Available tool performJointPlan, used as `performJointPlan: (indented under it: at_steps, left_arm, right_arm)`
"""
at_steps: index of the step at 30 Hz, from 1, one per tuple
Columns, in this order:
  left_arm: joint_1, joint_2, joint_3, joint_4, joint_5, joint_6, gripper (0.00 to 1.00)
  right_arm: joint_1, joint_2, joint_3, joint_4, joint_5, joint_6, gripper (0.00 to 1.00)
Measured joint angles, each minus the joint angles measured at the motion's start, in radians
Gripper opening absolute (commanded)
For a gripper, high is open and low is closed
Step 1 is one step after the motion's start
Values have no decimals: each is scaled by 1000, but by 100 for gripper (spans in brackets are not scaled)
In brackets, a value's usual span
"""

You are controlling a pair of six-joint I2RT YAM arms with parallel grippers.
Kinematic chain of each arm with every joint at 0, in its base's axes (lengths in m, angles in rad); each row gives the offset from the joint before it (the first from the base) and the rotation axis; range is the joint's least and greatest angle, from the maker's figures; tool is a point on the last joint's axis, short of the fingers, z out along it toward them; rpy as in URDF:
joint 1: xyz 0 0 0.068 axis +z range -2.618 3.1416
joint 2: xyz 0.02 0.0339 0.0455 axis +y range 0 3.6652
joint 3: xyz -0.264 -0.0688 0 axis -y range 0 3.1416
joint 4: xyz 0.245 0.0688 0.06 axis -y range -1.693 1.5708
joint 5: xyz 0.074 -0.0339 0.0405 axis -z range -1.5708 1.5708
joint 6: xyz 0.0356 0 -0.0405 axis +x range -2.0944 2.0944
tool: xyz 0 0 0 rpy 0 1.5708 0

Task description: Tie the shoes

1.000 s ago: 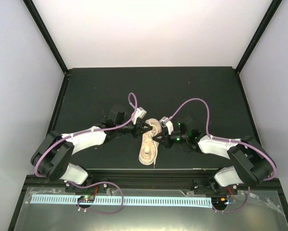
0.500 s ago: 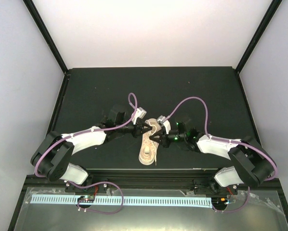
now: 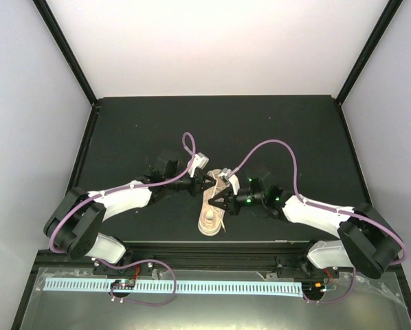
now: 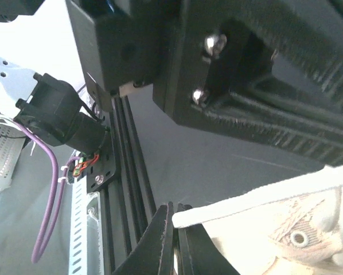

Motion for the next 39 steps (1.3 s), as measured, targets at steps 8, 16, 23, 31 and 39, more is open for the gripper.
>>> performJointPlan:
  at_steps: [8, 16, 23, 31, 39]
  left_arm:
    - [0, 0, -13, 49, 23, -36, 2]
    - [0, 0, -20, 58, 27, -40, 2]
    - [0, 0, -20, 58, 27, -40, 2]
    - [0, 0, -20, 57, 26, -40, 2]
    - [0, -8, -27, 57, 26, -39, 2]
  right_arm:
    - [58, 52, 33, -42, 14, 72, 10]
    - [187, 54, 130, -64, 29, 103, 23]
    - [222, 58, 147, -100, 109, 92, 35]
    - [221, 19, 128, -236, 292, 47, 50]
    - [100, -239, -23, -256, 380, 9, 75]
